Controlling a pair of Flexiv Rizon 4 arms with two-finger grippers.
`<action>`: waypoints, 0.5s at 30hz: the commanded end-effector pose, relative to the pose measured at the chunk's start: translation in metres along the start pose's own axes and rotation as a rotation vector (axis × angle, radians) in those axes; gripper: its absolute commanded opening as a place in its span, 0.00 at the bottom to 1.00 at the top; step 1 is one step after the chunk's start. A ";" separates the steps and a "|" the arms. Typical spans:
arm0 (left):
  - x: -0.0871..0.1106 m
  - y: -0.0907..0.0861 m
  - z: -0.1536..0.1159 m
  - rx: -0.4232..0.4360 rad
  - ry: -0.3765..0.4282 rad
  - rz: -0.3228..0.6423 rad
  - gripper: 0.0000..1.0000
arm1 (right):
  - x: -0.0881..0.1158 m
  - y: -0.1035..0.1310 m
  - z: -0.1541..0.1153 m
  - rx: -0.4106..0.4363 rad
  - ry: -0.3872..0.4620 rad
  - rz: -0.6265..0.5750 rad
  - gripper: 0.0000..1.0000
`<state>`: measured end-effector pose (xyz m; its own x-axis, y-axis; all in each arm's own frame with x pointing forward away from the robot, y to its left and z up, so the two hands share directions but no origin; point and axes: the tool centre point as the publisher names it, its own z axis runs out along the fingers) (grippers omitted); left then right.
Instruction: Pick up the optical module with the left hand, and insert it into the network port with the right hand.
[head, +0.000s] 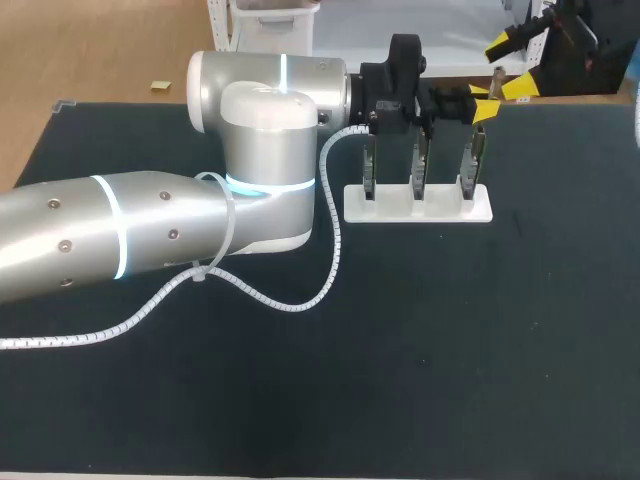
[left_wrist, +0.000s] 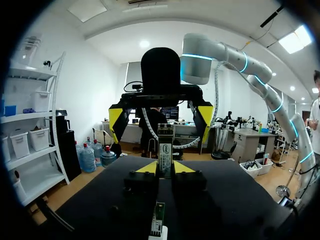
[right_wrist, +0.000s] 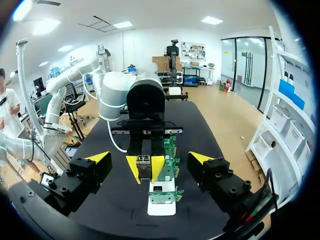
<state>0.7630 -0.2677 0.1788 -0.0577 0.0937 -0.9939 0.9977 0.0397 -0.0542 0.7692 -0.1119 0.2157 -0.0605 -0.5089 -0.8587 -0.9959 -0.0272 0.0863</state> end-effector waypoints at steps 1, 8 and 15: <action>0.000 0.003 0.001 0.006 0.003 -0.001 0.00 | -0.002 0.001 0.001 0.003 0.003 -0.002 1.00; 0.000 0.003 0.001 0.006 0.003 -0.001 0.00 | -0.003 0.002 0.002 0.007 0.003 -0.004 1.00; 0.000 0.003 0.001 0.006 0.003 -0.001 0.00 | -0.004 0.003 0.003 0.007 0.001 -0.008 1.00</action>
<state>0.7630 -0.2677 0.1788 -0.0577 0.0938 -0.9939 0.9977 0.0397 -0.0542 0.7689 -0.1084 0.2176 -0.0537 -0.5092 -0.8590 -0.9963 -0.0306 0.0804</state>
